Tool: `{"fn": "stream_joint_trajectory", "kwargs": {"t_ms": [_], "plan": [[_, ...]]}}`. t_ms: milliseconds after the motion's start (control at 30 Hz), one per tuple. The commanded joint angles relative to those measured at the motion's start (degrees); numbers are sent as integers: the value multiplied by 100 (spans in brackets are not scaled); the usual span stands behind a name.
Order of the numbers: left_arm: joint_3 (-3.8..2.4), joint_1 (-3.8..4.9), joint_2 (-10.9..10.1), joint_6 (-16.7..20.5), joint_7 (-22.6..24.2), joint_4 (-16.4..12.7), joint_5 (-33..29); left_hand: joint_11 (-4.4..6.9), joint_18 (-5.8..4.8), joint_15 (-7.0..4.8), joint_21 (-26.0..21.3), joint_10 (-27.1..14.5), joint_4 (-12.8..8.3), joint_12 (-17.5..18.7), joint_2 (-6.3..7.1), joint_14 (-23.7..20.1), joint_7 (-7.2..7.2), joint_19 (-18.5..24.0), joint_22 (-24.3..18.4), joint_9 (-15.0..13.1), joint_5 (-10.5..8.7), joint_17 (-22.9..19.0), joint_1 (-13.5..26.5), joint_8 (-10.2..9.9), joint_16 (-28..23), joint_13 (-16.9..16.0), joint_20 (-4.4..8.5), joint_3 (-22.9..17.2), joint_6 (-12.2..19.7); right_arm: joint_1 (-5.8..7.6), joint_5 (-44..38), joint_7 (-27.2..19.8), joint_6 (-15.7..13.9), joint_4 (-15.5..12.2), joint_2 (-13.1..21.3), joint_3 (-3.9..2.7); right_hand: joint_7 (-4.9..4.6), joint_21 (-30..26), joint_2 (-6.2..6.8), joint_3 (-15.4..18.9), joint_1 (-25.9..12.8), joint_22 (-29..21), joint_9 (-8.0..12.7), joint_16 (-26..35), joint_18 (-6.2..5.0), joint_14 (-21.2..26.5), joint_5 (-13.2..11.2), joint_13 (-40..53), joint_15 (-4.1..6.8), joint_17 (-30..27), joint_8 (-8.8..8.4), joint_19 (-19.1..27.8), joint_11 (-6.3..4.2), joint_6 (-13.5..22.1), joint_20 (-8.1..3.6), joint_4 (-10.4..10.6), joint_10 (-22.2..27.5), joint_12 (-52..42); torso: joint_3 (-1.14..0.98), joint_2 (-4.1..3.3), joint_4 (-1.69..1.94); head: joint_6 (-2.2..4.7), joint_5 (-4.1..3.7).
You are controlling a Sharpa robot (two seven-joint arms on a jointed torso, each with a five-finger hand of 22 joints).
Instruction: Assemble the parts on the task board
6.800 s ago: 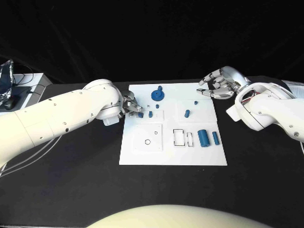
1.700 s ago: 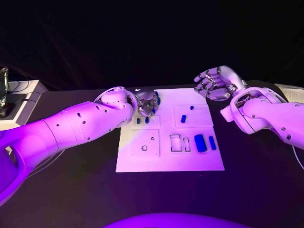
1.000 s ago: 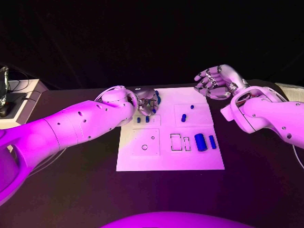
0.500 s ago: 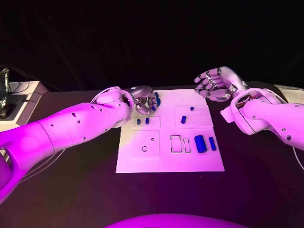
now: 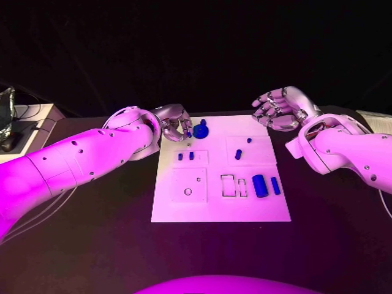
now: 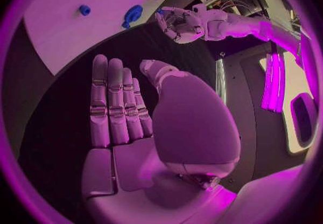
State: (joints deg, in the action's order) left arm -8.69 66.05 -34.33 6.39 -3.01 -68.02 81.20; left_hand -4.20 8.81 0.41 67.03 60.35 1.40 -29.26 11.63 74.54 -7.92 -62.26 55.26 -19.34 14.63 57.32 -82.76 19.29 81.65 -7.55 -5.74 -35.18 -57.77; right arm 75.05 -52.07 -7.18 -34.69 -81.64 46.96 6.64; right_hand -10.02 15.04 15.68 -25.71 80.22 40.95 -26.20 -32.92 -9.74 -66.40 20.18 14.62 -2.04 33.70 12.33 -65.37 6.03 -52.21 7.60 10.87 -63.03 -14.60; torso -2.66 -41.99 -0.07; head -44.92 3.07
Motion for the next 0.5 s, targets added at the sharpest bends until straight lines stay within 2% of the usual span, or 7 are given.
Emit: {"fn": "stream_joint_trajectory", "kwargs": {"t_ms": [33, 267, 500], "plan": [[-5, -26, 5, -270, -37, 4, -83, 4, -22, -3, 1, 37, -27, 36, -16, 19, 0, 1, -17, -79, -10, -7, 61, -17, 21, 5, -25, 0, -23, -9, -10, -78, 76, 7, -7, -2, -44, -46, -26, 9, -35, -38, 7, 56, -57, 29, 16, -33, -12, -21, -22, 20, 29, -14, 16, -44, -5, 31, 12, 6, 11, -13, 10], [12, -66, 51, -289, -66, 106, 82, 0, -22, 2, -4, 51, -23, 72, -12, 23, -4, 7, -20, -81, -14, 4, 76, -32, 25, 7, -30, 12, -25, -21, -10, -97, 84, 10, -14, -2, -49, -159, -36, 6, -47, -152, 12, 215, -56, 75, 17, -117, -35, -80, -25, 53, 39, -22, 40, -68, -13, 54, 1, -4, -9, -27, 21], [27, -84, 100, -282, -87, 175, 206, 0, -23, 2, -3, 51, -23, 74, -13, 23, -4, 6, -18, -81, -14, 4, 76, -33, 26, 7, -30, 12, -25, -24, -10, -103, 87, 10, -15, -2, -50, -236, -42, 5, -56, -232, 16, 320, -56, 98, 16, -168, -48, -116, -26, 71, 44, -28, 55, -82, -26, 62, 5, -3, -3, -43, 11]]}}
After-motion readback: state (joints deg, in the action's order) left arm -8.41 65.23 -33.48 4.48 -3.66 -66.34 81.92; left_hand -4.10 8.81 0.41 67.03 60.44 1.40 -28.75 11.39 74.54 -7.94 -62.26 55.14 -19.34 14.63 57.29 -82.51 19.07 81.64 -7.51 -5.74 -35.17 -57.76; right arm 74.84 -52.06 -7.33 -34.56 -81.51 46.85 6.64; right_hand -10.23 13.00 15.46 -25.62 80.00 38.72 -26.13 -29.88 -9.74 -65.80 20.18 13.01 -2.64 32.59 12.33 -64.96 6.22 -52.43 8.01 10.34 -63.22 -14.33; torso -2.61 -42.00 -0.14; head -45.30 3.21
